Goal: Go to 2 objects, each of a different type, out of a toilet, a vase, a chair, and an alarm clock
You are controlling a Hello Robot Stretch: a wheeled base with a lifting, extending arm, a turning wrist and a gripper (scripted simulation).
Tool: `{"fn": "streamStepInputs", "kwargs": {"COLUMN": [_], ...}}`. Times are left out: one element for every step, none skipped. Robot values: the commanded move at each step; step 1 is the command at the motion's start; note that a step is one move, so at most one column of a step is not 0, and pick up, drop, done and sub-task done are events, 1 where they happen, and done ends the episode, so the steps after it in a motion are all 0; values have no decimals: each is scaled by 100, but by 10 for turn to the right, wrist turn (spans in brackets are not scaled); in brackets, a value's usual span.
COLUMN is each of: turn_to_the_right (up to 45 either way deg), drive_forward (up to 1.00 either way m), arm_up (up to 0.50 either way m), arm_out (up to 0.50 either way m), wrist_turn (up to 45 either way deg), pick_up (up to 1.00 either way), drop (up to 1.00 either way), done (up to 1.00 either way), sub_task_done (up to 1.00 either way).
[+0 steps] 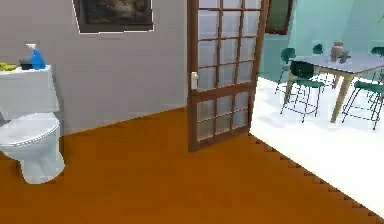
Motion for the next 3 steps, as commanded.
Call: {"fn": "streamStepInputs", "kwargs": {"turn_to_the_right": [-360, 0, -60], "drive_forward": [0, 100, 0], "arm_up": [0, 0, 0], "arm_out": [0, 0, 0], "wrist_turn": [0, 0, 0], "pick_up": [0, 0, 0], "drop": [0, 0, 0], "done": [0, 0, 0], "sub_task_done": [0, 0, 0]}}
